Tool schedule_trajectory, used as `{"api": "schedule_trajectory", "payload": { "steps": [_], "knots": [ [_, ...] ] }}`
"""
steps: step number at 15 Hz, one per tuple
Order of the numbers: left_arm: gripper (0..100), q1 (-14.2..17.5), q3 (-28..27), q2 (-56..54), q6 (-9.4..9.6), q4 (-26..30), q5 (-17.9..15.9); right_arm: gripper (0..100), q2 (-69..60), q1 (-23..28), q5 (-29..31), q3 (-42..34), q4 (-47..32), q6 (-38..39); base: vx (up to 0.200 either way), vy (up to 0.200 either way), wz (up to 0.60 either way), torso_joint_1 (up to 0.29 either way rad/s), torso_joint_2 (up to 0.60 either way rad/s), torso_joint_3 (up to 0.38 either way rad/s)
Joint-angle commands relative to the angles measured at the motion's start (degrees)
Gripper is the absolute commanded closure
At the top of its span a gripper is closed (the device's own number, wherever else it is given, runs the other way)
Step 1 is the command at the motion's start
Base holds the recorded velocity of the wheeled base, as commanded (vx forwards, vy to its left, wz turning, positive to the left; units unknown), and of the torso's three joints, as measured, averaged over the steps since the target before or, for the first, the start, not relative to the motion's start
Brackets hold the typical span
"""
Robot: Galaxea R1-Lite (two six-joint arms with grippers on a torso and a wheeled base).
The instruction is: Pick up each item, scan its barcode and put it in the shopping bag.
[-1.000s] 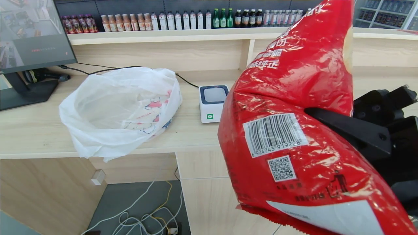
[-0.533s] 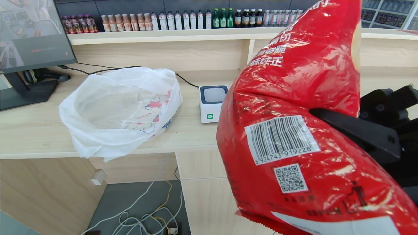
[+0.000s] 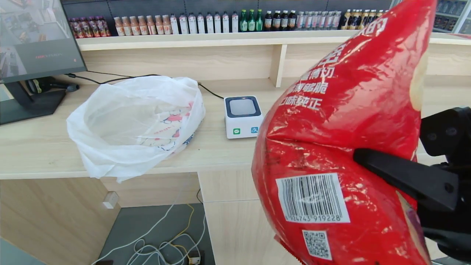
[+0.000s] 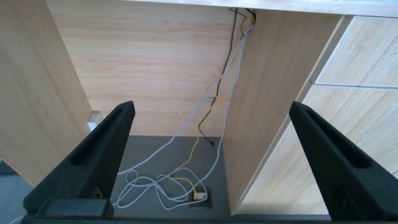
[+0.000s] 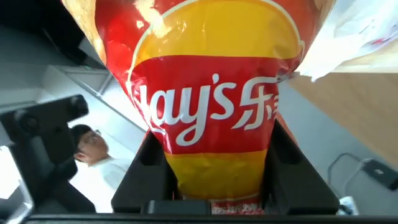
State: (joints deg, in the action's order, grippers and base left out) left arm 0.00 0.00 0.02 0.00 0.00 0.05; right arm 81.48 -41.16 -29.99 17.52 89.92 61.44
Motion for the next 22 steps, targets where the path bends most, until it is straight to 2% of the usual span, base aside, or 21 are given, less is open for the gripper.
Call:
{"api": "schedule_trajectory", "payload": {
  "steps": [1, 4, 5, 7, 8, 11, 13, 14, 16, 17, 22],
  "knots": [
    [0, 0.0, 0.0, -0.02, 0.0, 0.0, -0.05, 100, -0.71, -0.07, 0.81, -2.31, 0.08, -6.77, 0.0, 0.0, 0.0, 0.0, 0.0, 0.0],
    [0, -0.09, 0.0, -0.02, 0.0, 0.0, -0.05, 100, -1.15, 0.46, 4.68, -3.37, -0.8, -20.48, 0.0, 0.0, 0.0, 0.0, 0.0, 0.0],
    [0, -0.09, 0.0, -0.02, 0.0, 0.0, -0.05, 100, -1.68, 0.55, 8.1, -3.72, -5.02, -25.05, 0.0, 0.0, 0.0, 0.0, 0.0, 0.0],
    [0, -0.09, 0.0, -0.02, 0.0, 0.0, 0.04, 100, -3.61, 0.64, 12.5, -1.43, -10.73, -29.1, 0.0, 0.0, 0.0, 0.0, 0.0, 0.0],
    [0, 0.0, 0.0, -0.02, 0.0, 0.0, 0.04, 100, -6.86, 0.55, 16.01, 3.66, -18.81, -29.89, 0.0, 0.0, 0.0, 0.0, 0.0, 0.0],
    [0, 0.0, 0.0, -0.02, 0.0, 0.0, 0.04, 100, -15.39, 0.73, 17.86, 11.31, -42.28, -40.7, 0.0, 0.0, 0.0, 0.0, 0.0, 0.0],
    [0, -0.09, 0.0, -0.02, 0.0, 0.0, 0.04, 100, -18.46, 0.55, 25.59, 14.3, -54.23, -49.66, 0.0, 0.0, 0.0, 0.0, 0.0, 0.0],
    [0, -0.09, 0.0, -0.02, 0.0, 0.0, -0.05, 100, -18.99, 0.37, 29.46, 15.09, -57.05, -52.74, 0.0, 0.0, 0.0, 0.0, 0.0, 0.0],
    [0, -0.09, 0.0, -0.02, 0.0, 0.0, -0.05, 100, -19.26, 0.37, 35.61, 14.91, -57.31, -56.26, 0.0, 0.0, 0.0, 0.0, 0.0, 0.0],
    [0, 0.0, 0.0, -0.02, 0.09, 0.0, -0.05, 100, -19.26, 0.37, 40.98, 15.44, -57.31, -58.28, 0.0, 0.0, 0.0, 0.0, 0.0, 0.0],
    [0, -0.09, 0.0, -0.02, 0.09, 0.0, -0.05, 100, -22.16, 0.29, 47.74, 15.97, -57.13, -68.3, 0.0, 0.0, 0.0, 0.0, 0.0, 0.0]
  ]
}}
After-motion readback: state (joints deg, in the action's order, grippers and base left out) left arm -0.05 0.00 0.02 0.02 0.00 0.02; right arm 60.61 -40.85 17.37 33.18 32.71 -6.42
